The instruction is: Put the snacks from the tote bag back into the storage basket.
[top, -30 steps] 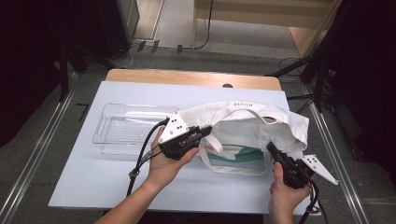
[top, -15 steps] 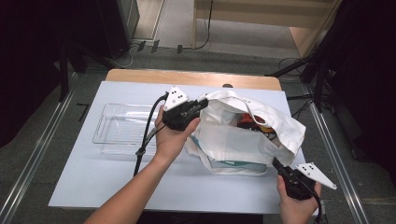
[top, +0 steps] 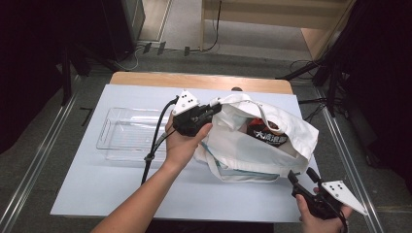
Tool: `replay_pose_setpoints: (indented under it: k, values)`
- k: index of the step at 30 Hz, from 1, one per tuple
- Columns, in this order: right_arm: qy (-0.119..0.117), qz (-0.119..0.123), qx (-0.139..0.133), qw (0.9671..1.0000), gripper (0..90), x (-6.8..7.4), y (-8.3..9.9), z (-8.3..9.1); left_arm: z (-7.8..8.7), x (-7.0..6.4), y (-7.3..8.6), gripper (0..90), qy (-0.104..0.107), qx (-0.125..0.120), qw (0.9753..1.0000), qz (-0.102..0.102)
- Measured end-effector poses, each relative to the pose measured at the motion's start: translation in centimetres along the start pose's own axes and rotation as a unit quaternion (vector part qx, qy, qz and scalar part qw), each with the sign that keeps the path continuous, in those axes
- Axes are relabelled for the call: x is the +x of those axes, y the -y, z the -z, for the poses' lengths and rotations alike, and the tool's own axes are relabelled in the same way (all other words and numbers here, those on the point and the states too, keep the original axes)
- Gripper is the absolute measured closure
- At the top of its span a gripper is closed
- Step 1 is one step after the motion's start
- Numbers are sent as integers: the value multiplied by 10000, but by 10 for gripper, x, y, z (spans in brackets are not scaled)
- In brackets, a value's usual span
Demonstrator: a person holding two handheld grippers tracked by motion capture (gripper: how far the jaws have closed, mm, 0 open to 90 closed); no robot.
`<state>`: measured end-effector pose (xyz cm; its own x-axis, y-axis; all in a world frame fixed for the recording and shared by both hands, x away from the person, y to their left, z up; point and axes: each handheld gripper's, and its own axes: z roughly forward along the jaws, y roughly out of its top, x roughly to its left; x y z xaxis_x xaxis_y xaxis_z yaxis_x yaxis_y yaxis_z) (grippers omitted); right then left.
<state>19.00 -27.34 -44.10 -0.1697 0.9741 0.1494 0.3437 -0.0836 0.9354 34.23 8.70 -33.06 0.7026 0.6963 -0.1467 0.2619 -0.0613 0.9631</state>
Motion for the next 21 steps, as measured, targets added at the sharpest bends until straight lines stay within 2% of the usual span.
replay_pose_setpoints:
  k: [1,3,4,5,8,11,13,15,16,17,18,19,21]
  values:
    - [0,0,0,10000,323,0,0,0,0,0,0,869,0,0,10000,0]
    - [156,69,-341,9993,287,1,-14,5,-1,-2,1,868,23,33,10000,-22]
    - [156,69,-341,9993,287,1,-14,5,-1,-2,1,868,23,33,10000,-22]
    - [236,155,-482,9984,276,2,-24,4,-2,-3,1,868,36,36,10000,-27]
    - [209,201,-570,9980,260,4,-34,1,-3,-4,0,867,51,10,10000,1]
    - [184,442,-693,9964,283,11,-50,-9,-4,-6,-1,864,47,41,10000,-43]
    - [131,448,-679,9966,287,13,-53,-13,-4,-6,-1,860,36,44,10000,-50]
    - [146,592,-666,9959,310,16,-57,-20,-4,-6,0,859,52,56,10000,-38]
    - [185,780,-664,9946,318,23,-61,-26,-4,-6,0,859,35,81,9999,-50]
    - [185,780,-664,9946,318,23,-61,-26,-4,-6,0,859,25,89,9999,-55]
    - [275,978,-665,9926,316,28,-64,-30,-5,-5,1,855,43,115,9999,-70]
    - [314,1064,-653,9917,314,31,-65,-32,-5,-5,2,851,45,128,9999,-96]
    - [417,1315,-691,9880,377,36,-70,-36,-5,-5,2,831,31,152,9998,-116]
